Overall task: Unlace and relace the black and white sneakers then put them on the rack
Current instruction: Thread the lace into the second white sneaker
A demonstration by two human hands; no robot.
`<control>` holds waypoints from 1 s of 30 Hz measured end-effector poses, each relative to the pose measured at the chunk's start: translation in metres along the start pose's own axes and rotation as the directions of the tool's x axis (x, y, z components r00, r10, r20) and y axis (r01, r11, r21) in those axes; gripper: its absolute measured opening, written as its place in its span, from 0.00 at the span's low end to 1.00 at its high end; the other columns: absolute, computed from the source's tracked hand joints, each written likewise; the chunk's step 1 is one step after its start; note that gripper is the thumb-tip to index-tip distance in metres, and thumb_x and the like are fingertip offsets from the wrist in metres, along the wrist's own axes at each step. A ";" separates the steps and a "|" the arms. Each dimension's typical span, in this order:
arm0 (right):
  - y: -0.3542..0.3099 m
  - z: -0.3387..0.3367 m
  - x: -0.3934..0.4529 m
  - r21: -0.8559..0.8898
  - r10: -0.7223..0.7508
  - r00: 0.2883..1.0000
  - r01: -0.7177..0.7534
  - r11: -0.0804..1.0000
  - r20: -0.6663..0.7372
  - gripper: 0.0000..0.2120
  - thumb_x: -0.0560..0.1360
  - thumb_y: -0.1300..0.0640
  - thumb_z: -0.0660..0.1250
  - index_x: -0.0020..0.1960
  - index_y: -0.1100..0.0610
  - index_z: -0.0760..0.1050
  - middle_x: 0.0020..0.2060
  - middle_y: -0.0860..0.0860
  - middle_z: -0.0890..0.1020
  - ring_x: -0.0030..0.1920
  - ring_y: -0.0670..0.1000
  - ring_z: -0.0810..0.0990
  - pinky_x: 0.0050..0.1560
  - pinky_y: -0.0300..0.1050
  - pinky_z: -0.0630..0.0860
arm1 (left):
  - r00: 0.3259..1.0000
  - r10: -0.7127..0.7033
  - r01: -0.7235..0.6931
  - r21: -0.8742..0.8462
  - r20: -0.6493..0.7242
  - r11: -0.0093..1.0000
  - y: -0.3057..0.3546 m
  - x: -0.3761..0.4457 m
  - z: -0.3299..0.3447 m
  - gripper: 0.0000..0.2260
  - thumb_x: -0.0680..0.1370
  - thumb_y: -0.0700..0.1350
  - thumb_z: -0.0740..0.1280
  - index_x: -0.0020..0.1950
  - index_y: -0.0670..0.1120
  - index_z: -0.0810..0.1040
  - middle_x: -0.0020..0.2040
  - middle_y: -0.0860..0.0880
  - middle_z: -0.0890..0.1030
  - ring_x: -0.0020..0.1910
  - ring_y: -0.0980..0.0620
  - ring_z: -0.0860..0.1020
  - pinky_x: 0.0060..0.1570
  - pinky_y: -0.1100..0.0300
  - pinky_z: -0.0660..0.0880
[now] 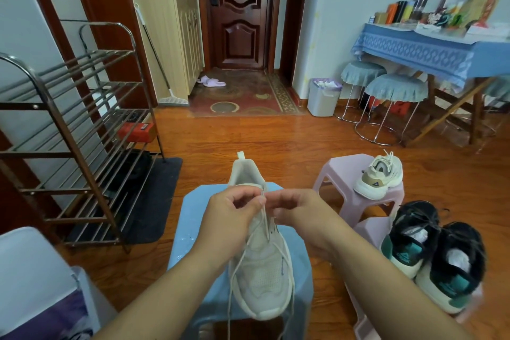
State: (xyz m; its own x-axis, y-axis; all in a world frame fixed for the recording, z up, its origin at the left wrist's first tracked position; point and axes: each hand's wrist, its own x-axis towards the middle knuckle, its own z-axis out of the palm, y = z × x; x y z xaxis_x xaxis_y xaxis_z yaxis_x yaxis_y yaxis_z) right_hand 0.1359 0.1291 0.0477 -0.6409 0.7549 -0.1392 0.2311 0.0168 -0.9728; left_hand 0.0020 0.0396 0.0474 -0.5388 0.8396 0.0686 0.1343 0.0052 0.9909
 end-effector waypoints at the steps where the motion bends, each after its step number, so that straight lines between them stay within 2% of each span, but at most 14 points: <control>1: 0.002 0.000 0.000 -0.088 0.006 1.000 -0.004 0.996 0.026 0.23 0.76 0.74 0.62 0.52 0.49 0.85 0.48 0.47 0.87 0.53 0.44 0.84 0.59 0.42 0.78 | 0.999 -0.034 0.035 -0.017 0.012 0.999 0.000 0.001 0.000 0.06 0.78 0.40 0.72 0.47 0.50 0.86 0.44 0.56 0.86 0.45 0.62 0.82 0.53 0.61 0.78; 3: 0.003 0.002 -0.001 -0.219 0.021 0.997 -0.006 0.976 0.069 0.25 0.75 0.75 0.63 0.49 0.46 0.85 0.45 0.44 0.87 0.50 0.41 0.84 0.57 0.39 0.78 | 0.996 -0.083 0.084 -0.051 0.030 0.995 0.001 0.002 0.000 0.06 0.79 0.41 0.71 0.47 0.50 0.87 0.44 0.55 0.87 0.47 0.59 0.83 0.56 0.57 0.79; 6: 0.004 0.005 -0.001 -0.304 0.010 0.998 0.008 0.953 0.056 0.27 0.72 0.77 0.61 0.49 0.47 0.85 0.43 0.45 0.87 0.45 0.39 0.83 0.54 0.38 0.79 | 0.998 -0.052 0.050 -0.090 -0.027 0.995 0.006 0.005 -0.002 0.05 0.79 0.41 0.71 0.49 0.50 0.86 0.46 0.55 0.87 0.49 0.57 0.84 0.57 0.56 0.79; 10: 0.000 0.012 -0.004 -0.290 0.002 0.992 0.035 0.956 0.125 0.28 0.73 0.77 0.60 0.52 0.47 0.84 0.45 0.40 0.87 0.50 0.36 0.83 0.52 0.30 0.76 | 0.994 -0.068 0.045 -0.237 -0.087 0.970 0.014 0.008 -0.009 0.04 0.79 0.40 0.71 0.49 0.45 0.86 0.40 0.54 0.85 0.41 0.58 0.81 0.43 0.65 0.79; 13: 0.003 0.012 -0.002 -0.314 -0.002 0.987 0.052 0.948 0.158 0.23 0.77 0.72 0.60 0.54 0.47 0.83 0.48 0.42 0.87 0.52 0.39 0.83 0.60 0.41 0.78 | 0.992 -0.130 0.127 -0.241 0.004 0.962 0.016 0.004 -0.010 0.05 0.78 0.39 0.72 0.50 0.46 0.87 0.41 0.55 0.86 0.38 0.63 0.82 0.38 0.69 0.76; 15: 0.001 0.012 -0.002 -0.305 -0.079 0.991 0.109 0.946 0.107 0.17 0.79 0.65 0.64 0.56 0.46 0.83 0.48 0.44 0.87 0.52 0.43 0.84 0.61 0.48 0.79 | 0.989 -0.138 0.145 -0.206 0.047 0.968 0.016 0.001 -0.011 0.05 0.78 0.39 0.72 0.50 0.45 0.87 0.45 0.53 0.87 0.43 0.61 0.84 0.40 0.70 0.77; 17: -0.002 0.012 0.000 -0.182 -0.222 0.974 0.212 0.960 -0.040 0.12 0.79 0.60 0.68 0.55 0.44 0.84 0.47 0.47 0.87 0.51 0.46 0.85 0.59 0.50 0.80 | 0.990 -0.118 0.131 -0.202 0.075 0.970 0.018 -0.001 -0.012 0.05 0.79 0.38 0.71 0.50 0.43 0.87 0.45 0.52 0.87 0.46 0.58 0.85 0.42 0.69 0.78; 18: -0.004 0.011 0.000 -0.044 -0.248 0.963 0.245 0.969 -0.101 0.11 0.79 0.60 0.70 0.54 0.45 0.85 0.48 0.49 0.87 0.52 0.48 0.85 0.58 0.48 0.80 | 0.990 -0.106 0.123 -0.201 0.092 0.972 0.019 -0.002 -0.012 0.06 0.79 0.38 0.70 0.50 0.43 0.87 0.46 0.51 0.87 0.47 0.57 0.85 0.44 0.69 0.78; 20: -0.010 0.012 0.002 0.168 -0.233 0.966 0.249 0.954 -0.110 0.10 0.76 0.61 0.72 0.53 0.48 0.85 0.49 0.50 0.87 0.53 0.49 0.85 0.57 0.45 0.80 | 0.989 -0.096 0.117 -0.185 0.116 0.976 0.020 -0.002 -0.014 0.06 0.80 0.39 0.70 0.51 0.43 0.87 0.47 0.49 0.88 0.49 0.55 0.85 0.46 0.69 0.79; 24: -0.017 0.012 0.004 0.217 -0.226 0.973 0.231 0.948 -0.048 0.07 0.71 0.60 0.76 0.48 0.53 0.88 0.47 0.55 0.87 0.51 0.53 0.85 0.55 0.49 0.82 | 0.974 -0.145 0.177 -0.192 0.172 0.965 0.019 0.003 -0.019 0.06 0.78 0.40 0.72 0.50 0.38 0.86 0.47 0.44 0.87 0.48 0.53 0.85 0.43 0.70 0.77; 27: -0.022 0.010 0.004 0.288 -0.188 0.982 0.180 0.941 0.001 0.07 0.66 0.57 0.77 0.44 0.55 0.87 0.45 0.57 0.87 0.48 0.54 0.86 0.50 0.47 0.82 | 0.957 -0.194 0.242 -0.225 0.217 0.944 0.019 0.008 -0.024 0.07 0.76 0.39 0.73 0.51 0.36 0.86 0.47 0.40 0.87 0.45 0.50 0.86 0.41 0.67 0.78; 30: -0.023 0.011 0.006 0.327 -0.129 0.992 0.122 0.937 0.001 0.05 0.67 0.58 0.77 0.40 0.58 0.86 0.42 0.56 0.86 0.44 0.53 0.84 0.45 0.47 0.82 | 0.956 -0.204 0.247 -0.199 0.211 0.949 0.019 0.008 -0.025 0.06 0.75 0.38 0.74 0.48 0.36 0.86 0.44 0.40 0.87 0.41 0.51 0.85 0.40 0.66 0.78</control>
State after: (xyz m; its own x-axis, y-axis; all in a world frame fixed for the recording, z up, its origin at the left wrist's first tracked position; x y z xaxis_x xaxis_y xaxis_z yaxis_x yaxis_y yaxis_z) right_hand 0.1188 0.1256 0.0675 -0.6662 0.7457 -0.0125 -0.1012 -0.1070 -0.9891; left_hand -0.0210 0.0329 0.0700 -0.3673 0.9160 -0.1612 -0.1709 0.1039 0.9798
